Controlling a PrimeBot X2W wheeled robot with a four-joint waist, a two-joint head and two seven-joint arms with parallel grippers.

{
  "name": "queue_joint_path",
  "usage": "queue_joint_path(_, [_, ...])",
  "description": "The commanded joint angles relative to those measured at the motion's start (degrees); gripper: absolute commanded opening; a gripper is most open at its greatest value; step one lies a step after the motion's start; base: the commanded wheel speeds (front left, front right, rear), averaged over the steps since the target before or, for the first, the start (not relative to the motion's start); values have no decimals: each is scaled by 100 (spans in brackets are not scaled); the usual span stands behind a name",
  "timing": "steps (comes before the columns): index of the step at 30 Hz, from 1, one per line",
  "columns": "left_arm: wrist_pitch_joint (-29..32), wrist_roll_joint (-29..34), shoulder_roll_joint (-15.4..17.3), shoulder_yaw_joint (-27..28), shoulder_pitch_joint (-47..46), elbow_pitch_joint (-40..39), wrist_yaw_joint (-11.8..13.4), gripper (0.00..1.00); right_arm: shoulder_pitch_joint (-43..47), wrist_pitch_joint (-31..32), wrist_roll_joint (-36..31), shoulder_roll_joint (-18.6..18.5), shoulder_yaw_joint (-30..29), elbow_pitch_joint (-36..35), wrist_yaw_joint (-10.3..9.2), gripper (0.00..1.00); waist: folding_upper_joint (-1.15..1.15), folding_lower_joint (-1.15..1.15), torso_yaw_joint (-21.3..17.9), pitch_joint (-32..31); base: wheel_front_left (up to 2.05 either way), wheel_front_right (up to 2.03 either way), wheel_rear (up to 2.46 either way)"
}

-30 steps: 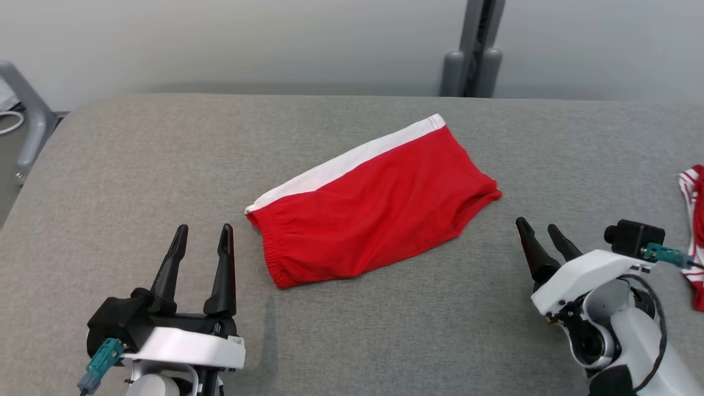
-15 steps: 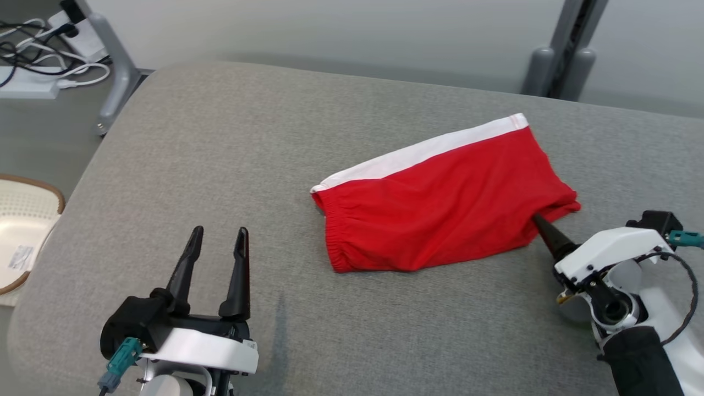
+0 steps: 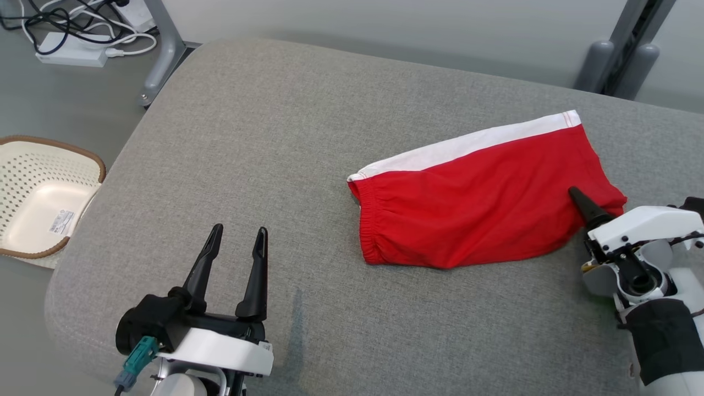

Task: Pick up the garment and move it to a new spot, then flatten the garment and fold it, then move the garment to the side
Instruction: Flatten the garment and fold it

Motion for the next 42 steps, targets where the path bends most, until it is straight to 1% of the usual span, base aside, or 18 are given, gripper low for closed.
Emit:
queue_joint_path(1, [-5,31,20,2,-67,-19,3,100,26,-36,62,6,-36,136,2,100,0,0,36,40,0,0,0])
queue_joint_path(8, [-5,-40,20,-88,-174,-21,25,100,-279,-210,-15,-84,-78,539,3,100,0,0,157,178,0,0,0])
queue_joint_path(14, [-5,-81,20,-152,-208,12,44,100,-440,-356,-132,-79,41,799,2,100,0,0,224,248,0,0,0])
queue_joint_path(15, [-5,-88,20,-154,-206,15,46,100,-460,-390,-113,-74,44,788,3,41,0,0,227,251,0,0,0])
queue_joint_path(16, [-5,-93,19,-154,-200,26,50,100,-471,-436,-92,-70,44,785,2,9,0,0,227,248,0,0,0])
queue_joint_path(17, [-5,-98,19,-151,-192,34,55,100,-472,-457,-78,-66,53,790,2,0,0,0,226,241,0,0,0])
queue_joint_path(26, [-5,-84,20,-73,-80,91,72,100,-294,-755,53,-70,103,737,1,0,0,0,41,39,0,0,0])
queue_joint_path(27, [-5,-89,19,-57,-71,99,62,100,-247,-831,68,-74,127,742,0,0,0,0,-54,-30,0,0,0])
queue_joint_path(28, [-5,-89,19,-57,-71,99,62,100,-247,-831,68,-74,127,742,0,0,0,0,-54,-30,0,0,0])
queue_joint_path(35, [-5,-57,20,26,-39,105,53,100,-66,-1157,172,34,193,590,1,0,0,0,-423,-278,0,0,0])
queue_joint_path(39, [-5,-32,21,84,52,103,66,100,89,-1410,245,68,134,638,2,0,0,0,-613,-413,0,0,0])
queue_joint_path(42, [-5,-29,21,118,70,97,59,100,225,-1401,131,96,345,480,2,0,0,0,-736,-466,0,0,0])
